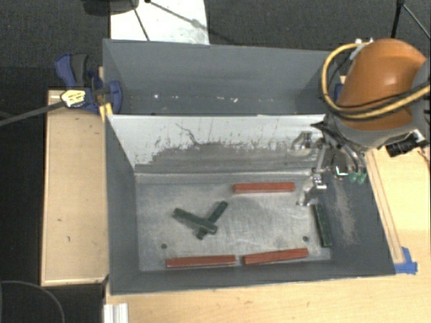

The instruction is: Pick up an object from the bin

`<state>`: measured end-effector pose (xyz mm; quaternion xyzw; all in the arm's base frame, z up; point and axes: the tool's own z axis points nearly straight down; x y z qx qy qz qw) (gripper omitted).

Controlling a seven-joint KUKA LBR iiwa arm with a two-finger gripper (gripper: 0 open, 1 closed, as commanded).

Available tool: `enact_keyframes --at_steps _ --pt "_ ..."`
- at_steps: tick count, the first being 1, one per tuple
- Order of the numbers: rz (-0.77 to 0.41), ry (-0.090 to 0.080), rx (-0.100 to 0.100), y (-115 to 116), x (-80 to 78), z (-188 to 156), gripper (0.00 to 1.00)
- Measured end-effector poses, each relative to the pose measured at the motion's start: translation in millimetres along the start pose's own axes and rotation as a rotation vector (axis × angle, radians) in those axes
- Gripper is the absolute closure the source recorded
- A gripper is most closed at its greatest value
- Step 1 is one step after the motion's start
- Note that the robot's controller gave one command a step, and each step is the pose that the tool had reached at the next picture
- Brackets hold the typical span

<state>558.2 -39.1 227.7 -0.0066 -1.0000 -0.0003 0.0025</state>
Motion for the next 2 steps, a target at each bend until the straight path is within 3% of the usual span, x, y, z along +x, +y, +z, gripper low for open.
enact_keyframes --at_steps 1,2 --pt "-0.001 -0.009 0.001 0.1 -1.4 -4.9 0.0" --pt "-0.062 -0.016 0.002 2.8 -15.1 46.2 0.0"
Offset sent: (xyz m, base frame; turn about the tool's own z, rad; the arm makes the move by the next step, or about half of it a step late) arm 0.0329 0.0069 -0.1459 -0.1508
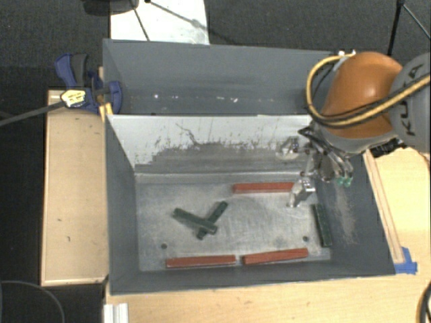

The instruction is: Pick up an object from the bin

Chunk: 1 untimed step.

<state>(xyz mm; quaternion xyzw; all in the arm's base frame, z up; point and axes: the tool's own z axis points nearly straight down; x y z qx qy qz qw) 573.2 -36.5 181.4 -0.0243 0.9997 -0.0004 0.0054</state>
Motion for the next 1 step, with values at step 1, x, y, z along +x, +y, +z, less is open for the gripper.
enact_keyframes --at_steps 1 --pt "0.017 0.008 -0.001 28.7 -18.5 49.5 0.0"
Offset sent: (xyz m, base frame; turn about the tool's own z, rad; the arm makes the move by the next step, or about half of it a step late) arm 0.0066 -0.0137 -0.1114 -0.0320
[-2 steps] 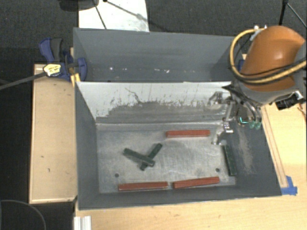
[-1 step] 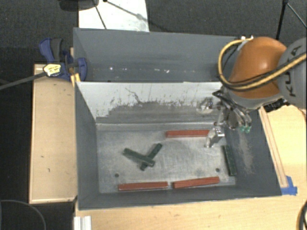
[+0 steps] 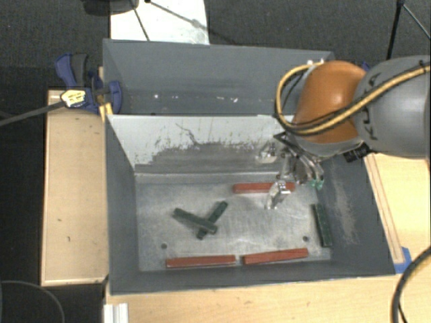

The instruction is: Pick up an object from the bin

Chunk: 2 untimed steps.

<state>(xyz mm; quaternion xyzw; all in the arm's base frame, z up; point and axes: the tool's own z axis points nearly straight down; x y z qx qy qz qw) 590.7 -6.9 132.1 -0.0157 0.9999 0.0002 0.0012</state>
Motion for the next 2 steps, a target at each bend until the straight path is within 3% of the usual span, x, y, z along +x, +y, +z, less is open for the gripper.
enact_keyframes --at_steps 1,2 --pt "-0.049 -0.007 0.001 -43.5 8.9 56.8 1.0" --pt "-0.049 -0.007 0.001 -43.5 8.9 56.8 1.0"
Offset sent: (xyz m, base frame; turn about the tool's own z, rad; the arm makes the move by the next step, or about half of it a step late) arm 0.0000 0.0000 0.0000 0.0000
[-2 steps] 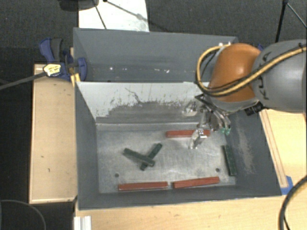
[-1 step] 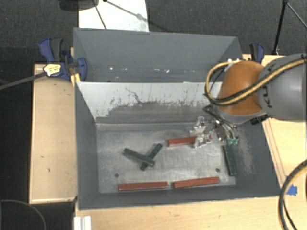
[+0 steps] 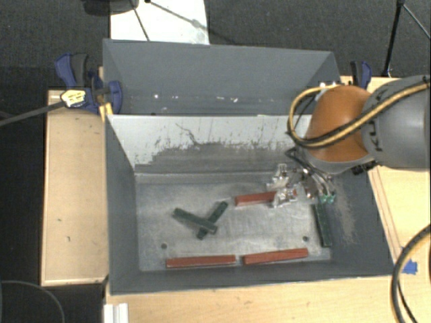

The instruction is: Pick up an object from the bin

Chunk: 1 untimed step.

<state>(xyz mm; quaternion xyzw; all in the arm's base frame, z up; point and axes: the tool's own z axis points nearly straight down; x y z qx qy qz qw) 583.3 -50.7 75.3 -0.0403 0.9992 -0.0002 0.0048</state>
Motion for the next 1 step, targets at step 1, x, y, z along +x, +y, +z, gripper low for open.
enact_keyframes --at_steps 1 --pt "-0.109 0.007 -0.001 8.3 21.4 -137.6 1.0"
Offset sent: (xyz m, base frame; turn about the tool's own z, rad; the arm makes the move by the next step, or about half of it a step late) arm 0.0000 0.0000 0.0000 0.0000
